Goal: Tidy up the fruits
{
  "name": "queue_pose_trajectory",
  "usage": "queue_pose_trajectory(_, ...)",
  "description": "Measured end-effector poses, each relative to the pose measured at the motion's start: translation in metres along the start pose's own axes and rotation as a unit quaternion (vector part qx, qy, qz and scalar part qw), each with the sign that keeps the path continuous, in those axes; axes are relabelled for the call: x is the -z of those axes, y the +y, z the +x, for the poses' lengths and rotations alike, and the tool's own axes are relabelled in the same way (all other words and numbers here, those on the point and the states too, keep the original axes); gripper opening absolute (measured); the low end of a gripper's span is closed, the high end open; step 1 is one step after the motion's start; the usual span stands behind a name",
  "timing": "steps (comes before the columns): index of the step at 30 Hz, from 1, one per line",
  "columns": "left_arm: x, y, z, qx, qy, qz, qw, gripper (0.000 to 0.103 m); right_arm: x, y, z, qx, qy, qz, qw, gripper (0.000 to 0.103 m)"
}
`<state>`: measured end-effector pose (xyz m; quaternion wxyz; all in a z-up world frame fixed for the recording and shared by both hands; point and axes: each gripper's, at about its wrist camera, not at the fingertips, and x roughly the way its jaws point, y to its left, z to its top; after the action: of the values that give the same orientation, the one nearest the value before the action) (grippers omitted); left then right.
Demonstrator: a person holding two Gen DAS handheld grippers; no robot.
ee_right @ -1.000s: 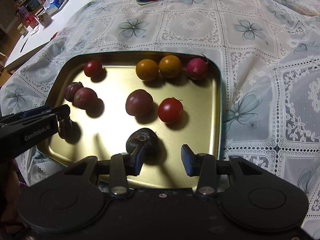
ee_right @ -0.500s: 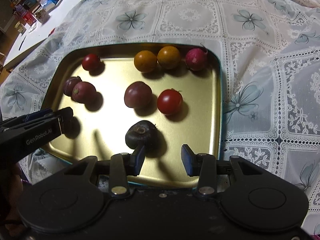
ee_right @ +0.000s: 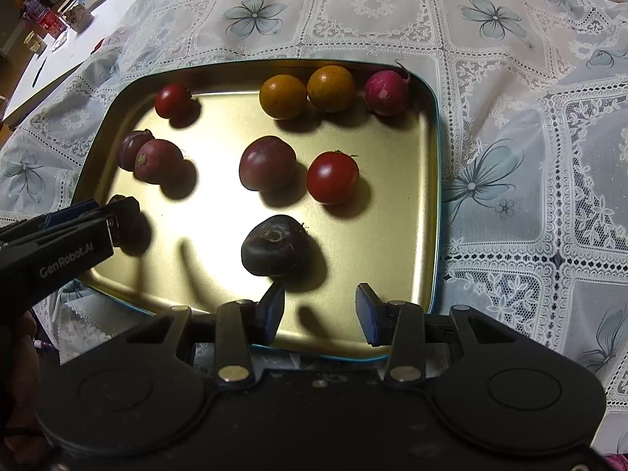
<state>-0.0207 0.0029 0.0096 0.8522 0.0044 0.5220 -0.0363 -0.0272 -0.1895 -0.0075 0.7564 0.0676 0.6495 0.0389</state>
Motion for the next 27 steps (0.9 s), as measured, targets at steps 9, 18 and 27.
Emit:
queue_pose_trajectory(9, 0.0008, -0.0006, 0.0022, 0.002, 0.004, 0.0, 1.0, 0.049, 0.0006, -0.0005, 0.003, -0.001, 0.006, -0.002, 1.0, 0.043)
queue_pose_trajectory(18, 0.0017, -0.0034, 0.0039, 0.004, 0.007, 0.004, 1.0, 0.049, 0.0012, -0.0006, 0.0052, 0.0, 0.011, -0.002, 1.0, 0.043)
queue_pose_trajectory(27, 0.0023, -0.0035, 0.0041, 0.005, 0.008, 0.005, 0.9999, 0.049, 0.0015, 0.0008, 0.0065, -0.002, 0.015, -0.003, 1.0, 0.043)
